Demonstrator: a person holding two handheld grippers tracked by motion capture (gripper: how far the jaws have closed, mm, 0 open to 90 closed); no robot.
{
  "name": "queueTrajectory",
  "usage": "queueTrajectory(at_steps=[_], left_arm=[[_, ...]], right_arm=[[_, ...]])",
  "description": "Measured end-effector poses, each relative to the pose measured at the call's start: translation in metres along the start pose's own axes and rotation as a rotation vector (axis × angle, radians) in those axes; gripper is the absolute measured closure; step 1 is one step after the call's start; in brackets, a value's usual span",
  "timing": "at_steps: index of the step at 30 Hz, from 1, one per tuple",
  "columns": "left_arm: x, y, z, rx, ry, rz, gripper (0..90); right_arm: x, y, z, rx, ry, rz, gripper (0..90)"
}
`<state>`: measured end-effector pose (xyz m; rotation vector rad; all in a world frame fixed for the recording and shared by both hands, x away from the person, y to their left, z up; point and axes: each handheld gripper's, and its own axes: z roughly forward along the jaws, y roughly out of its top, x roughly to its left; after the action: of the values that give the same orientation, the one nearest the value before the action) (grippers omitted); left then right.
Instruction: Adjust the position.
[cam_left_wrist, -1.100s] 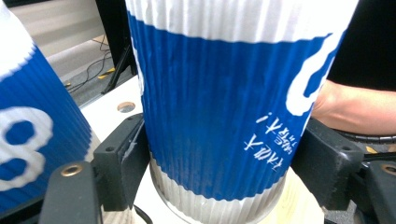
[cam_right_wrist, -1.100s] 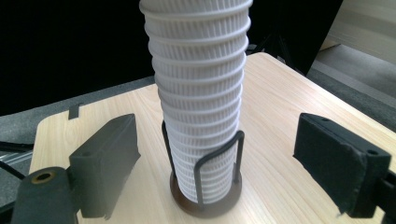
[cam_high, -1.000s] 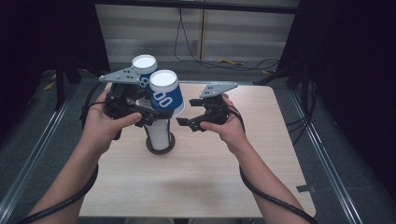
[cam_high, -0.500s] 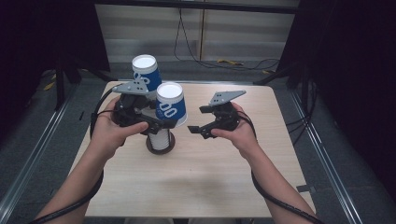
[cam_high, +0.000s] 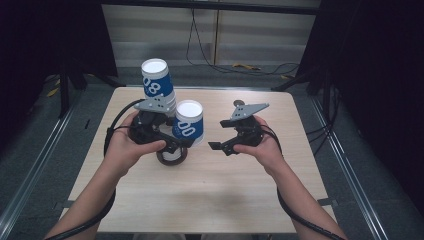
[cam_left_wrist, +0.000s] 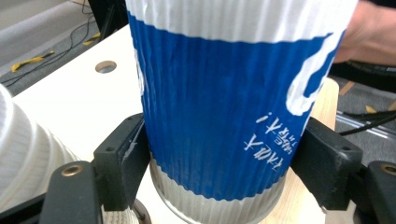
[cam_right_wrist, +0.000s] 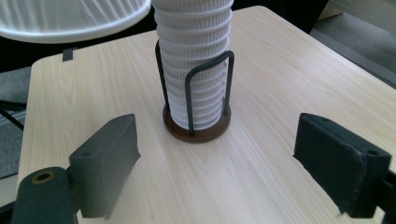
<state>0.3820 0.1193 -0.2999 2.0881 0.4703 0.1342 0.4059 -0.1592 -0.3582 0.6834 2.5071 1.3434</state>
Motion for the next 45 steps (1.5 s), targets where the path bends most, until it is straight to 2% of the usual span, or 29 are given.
queueTrajectory(at_steps=[13,25,26,30,32,34,39,42,45], left_arm=[[-0.001,-0.004,0.013,0.058,0.000,0.022,24.9],[0.000,-0.006,0.034,0.168,-0.010,0.046,24.9],[0.001,-0.006,0.035,0.178,-0.011,0.060,24.9],[0.000,-0.007,0.040,0.213,-0.006,0.069,24.9],[0.000,-0.008,0.043,0.228,-0.007,0.065,24.9],[-0.001,-0.008,0.044,0.247,-0.006,0.084,24.9],[-0.004,-0.011,0.050,0.283,-0.008,0.091,25.0],[-0.004,-0.012,0.052,0.321,-0.015,0.109,25.0],[-0.005,-0.012,0.054,0.330,-0.012,0.106,25.0]], right_arm=[[-0.001,-0.014,-0.014,0.052,0.008,-0.025,13.2],[-0.003,-0.034,-0.022,0.082,0.016,-0.026,13.2],[-0.003,-0.035,-0.022,0.088,0.015,-0.030,13.3],[-0.003,-0.039,-0.024,0.106,0.021,-0.039,13.6],[-0.002,-0.041,-0.023,0.126,0.028,-0.045,13.6],[0.000,-0.042,-0.023,0.140,0.030,-0.056,13.6],[0.004,-0.046,-0.020,0.143,0.045,-0.066,13.5],[0.005,-0.047,-0.018,0.146,0.057,-0.070,13.4],[0.007,-0.050,-0.017,0.152,0.068,-0.066,13.4]])
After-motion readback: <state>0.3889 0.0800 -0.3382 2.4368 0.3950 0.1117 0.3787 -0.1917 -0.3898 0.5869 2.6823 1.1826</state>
